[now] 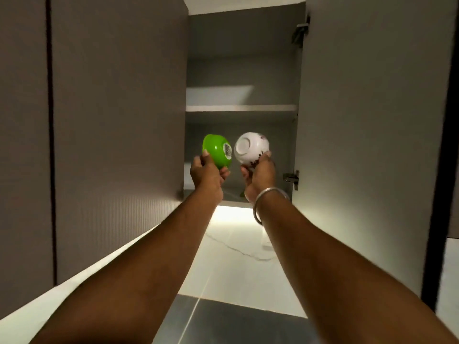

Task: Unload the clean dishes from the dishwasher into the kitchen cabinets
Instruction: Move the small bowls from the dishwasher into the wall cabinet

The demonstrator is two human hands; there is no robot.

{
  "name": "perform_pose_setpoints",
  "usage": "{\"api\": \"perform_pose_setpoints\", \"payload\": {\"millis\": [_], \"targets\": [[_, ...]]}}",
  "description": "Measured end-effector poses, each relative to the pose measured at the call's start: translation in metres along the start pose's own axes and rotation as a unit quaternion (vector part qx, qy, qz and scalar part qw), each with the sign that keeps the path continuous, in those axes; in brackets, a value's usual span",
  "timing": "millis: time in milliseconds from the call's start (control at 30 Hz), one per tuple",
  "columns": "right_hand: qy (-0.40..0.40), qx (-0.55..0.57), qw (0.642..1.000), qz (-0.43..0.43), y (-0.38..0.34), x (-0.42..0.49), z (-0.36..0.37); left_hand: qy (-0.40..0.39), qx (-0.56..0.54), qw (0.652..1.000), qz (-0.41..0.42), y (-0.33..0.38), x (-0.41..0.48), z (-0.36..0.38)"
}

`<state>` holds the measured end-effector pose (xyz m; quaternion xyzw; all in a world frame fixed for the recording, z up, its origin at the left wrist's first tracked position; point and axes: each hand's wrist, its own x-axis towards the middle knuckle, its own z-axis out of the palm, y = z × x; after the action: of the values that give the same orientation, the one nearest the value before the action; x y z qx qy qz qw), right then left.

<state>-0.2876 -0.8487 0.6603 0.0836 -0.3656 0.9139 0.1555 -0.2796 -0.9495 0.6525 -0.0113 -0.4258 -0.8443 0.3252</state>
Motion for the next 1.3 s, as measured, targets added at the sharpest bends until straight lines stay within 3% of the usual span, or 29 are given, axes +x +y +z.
{"api": "perform_pose_setpoints", "payload": {"millis": [167,267,433,700,933,1167,1300], "targets": [[-0.001,-0.096,0.987,-0.130,-0.018,0.057,0.054,-0.013,0.076,0.992,0.099,0.020,0.065,0.037],[0.023,-0.188,0.960,-0.205,-0.037,0.090,0.077,-0.002,0.114,0.980,0.161,0.038,0.093,0.056],[0.019,-0.325,0.893,-0.312,-0.086,0.124,0.106,0.005,0.177,0.948,0.264,0.065,0.143,0.095],[0.017,-0.502,0.745,-0.440,-0.115,0.183,0.127,-0.030,0.288,0.884,0.368,0.084,0.187,0.145],[-0.009,-0.624,0.637,-0.453,-0.146,0.233,0.124,-0.082,0.402,0.817,0.404,0.077,0.228,0.172],[-0.037,-0.774,0.527,-0.350,-0.156,0.263,0.131,-0.147,0.500,0.754,0.400,0.065,0.251,0.188],[-0.025,-0.790,0.515,-0.332,-0.155,0.272,0.129,-0.174,0.531,0.739,0.376,0.063,0.257,0.199]]}}
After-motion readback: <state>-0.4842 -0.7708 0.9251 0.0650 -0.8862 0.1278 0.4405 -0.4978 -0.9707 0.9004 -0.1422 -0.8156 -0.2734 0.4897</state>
